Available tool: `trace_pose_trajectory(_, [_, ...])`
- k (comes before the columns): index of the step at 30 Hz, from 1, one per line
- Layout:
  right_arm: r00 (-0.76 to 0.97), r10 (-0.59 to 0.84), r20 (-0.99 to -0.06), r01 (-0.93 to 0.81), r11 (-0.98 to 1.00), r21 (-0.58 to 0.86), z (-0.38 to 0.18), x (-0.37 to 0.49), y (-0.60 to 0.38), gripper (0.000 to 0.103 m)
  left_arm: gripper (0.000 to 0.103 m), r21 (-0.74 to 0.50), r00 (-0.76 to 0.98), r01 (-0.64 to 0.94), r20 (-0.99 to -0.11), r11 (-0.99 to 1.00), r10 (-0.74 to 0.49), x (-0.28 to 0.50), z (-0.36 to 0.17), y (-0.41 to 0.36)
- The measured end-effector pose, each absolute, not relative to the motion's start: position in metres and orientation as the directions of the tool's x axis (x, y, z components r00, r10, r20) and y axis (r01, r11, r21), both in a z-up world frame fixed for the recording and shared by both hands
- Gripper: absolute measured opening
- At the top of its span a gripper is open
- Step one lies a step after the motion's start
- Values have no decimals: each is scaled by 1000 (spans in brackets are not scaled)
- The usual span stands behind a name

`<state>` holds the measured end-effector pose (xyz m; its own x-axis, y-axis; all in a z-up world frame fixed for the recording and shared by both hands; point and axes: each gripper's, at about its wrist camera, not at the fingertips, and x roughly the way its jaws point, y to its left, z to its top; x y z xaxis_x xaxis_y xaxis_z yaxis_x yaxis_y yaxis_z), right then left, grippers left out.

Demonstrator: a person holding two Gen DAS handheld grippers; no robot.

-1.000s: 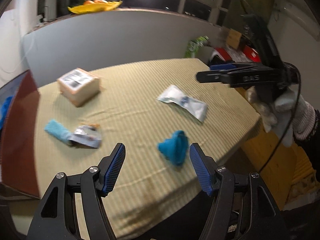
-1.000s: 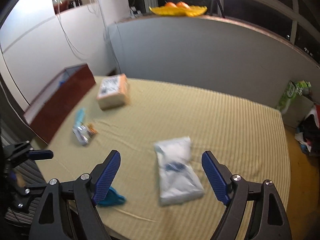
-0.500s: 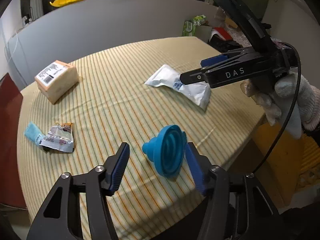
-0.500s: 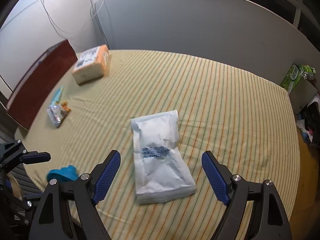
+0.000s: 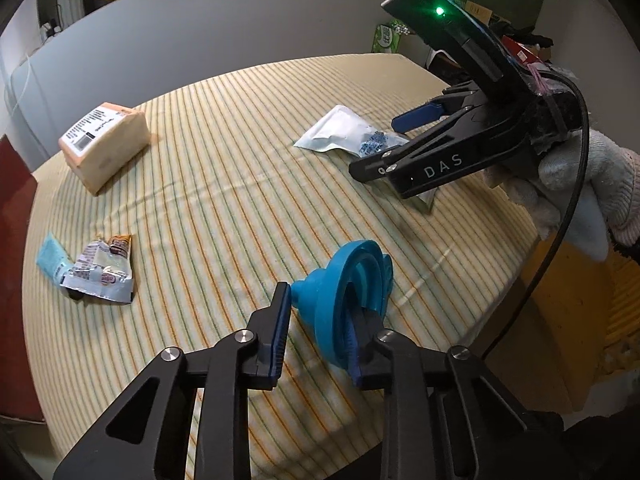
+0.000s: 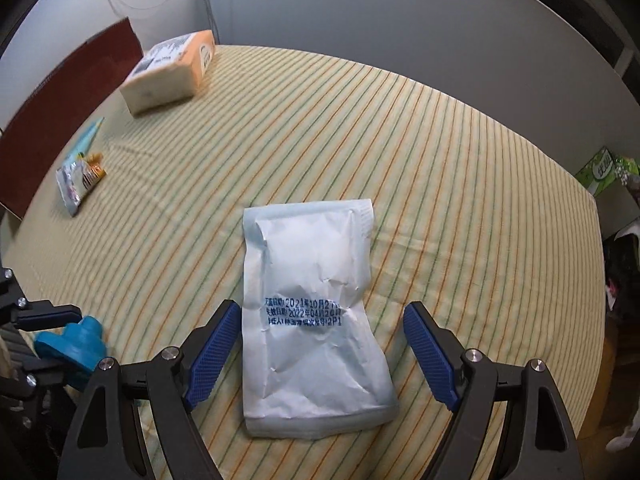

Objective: Organize soft objects
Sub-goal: 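Grasp the blue silicone funnel with the left tool while the right tool grasps the white sachet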

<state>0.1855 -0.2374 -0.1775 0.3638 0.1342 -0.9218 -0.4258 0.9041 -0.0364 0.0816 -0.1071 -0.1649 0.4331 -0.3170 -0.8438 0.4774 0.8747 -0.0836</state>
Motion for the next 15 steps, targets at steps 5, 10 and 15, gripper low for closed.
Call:
trace_pose_trajectory(5, [345,136,-929,-433,901,-28,-178,190,-237,80,21,-79,440,473,-842,878,-313,84,-166,-108])
trace_pose_trajectory(10, [330,141,-933,-444,896,-22,-176,195,-234,67,19,-87,439,471,-840,878,-319,87,-168,-108])
trace_pose_trajectory(15, [315,152,-937,-437,899,-1,-172,199,-242,40,18,-84,446,472,-836,878,-320,87,-169,-107])
